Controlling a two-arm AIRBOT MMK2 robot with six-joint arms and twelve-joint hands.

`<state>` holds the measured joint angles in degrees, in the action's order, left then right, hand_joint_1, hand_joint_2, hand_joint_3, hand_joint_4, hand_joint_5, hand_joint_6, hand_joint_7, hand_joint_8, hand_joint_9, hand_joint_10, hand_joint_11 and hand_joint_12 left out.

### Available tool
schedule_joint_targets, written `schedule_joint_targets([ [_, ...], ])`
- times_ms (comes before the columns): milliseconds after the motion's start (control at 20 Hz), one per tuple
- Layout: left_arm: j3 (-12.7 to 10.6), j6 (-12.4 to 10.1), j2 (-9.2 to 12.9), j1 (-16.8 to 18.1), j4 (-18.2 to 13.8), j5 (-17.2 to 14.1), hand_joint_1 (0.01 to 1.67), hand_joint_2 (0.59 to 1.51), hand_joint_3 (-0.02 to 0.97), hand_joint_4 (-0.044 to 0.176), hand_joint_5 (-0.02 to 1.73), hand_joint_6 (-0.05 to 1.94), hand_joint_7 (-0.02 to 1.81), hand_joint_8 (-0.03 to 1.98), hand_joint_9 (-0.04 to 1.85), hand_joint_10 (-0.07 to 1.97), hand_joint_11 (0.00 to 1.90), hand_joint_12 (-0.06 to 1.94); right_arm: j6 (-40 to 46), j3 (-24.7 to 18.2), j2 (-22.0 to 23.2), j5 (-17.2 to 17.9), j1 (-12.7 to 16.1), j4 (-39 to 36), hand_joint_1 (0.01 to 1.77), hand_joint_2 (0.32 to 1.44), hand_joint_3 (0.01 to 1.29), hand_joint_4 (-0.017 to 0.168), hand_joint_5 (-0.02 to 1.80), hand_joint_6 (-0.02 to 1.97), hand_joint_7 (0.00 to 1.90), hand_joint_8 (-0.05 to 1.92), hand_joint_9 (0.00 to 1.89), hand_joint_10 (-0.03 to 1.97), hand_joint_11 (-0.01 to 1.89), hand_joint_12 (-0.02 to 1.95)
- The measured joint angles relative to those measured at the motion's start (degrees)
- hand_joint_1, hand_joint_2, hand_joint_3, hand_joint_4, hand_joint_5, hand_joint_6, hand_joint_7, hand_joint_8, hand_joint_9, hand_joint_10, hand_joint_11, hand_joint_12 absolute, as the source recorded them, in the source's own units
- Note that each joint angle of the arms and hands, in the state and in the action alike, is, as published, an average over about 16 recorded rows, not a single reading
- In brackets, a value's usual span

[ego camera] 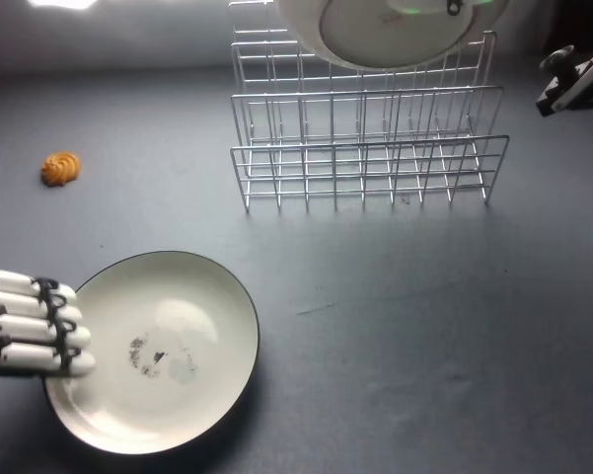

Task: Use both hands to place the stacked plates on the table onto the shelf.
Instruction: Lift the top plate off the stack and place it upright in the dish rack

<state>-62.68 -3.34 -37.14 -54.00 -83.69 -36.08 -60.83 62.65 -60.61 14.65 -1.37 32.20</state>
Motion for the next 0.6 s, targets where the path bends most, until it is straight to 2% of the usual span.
schedule_joint_targets([
  [300, 1.76, -2.09, 0.41, -1.35, 3.14, 7.12, 0.02, 1.082, 0.019, 0.003, 0.03, 0.01, 0.00, 0.00, 0.02, 0.01, 0.02, -0.01, 0.06, 2.55, -1.91, -0.78, -0.40, 1.29, 1.31, 1.01, 0.01, -0.002, 0.86, 1.19, 1.00, 0.94, 1.19, 0.13, 0.85, 0.87],
  [450, 2.30, -2.85, 0.60, -1.93, 4.35, 9.07, 0.02, 1.078, 0.019, 0.003, 0.03, 0.01, 0.00, -0.01, 0.02, 0.01, 0.02, -0.01, 0.06, 4.09, -3.06, -1.77, -0.68, 1.51, 1.31, 1.01, 0.01, -0.002, 0.86, 1.18, 1.01, 0.93, 1.21, 0.09, 0.85, 0.86],
  [600, 2.61, -3.51, 0.77, -2.56, 4.68, 9.74, 0.02, 1.077, 0.019, 0.004, 0.04, 0.01, -0.01, -0.01, 0.02, 0.01, 0.02, -0.01, 0.15, 6.15, -4.40, -3.36, -0.94, 1.54, 1.30, 1.01, 0.01, -0.003, 0.86, 1.17, 1.01, 0.92, 1.22, 0.06, 0.85, 0.86],
])
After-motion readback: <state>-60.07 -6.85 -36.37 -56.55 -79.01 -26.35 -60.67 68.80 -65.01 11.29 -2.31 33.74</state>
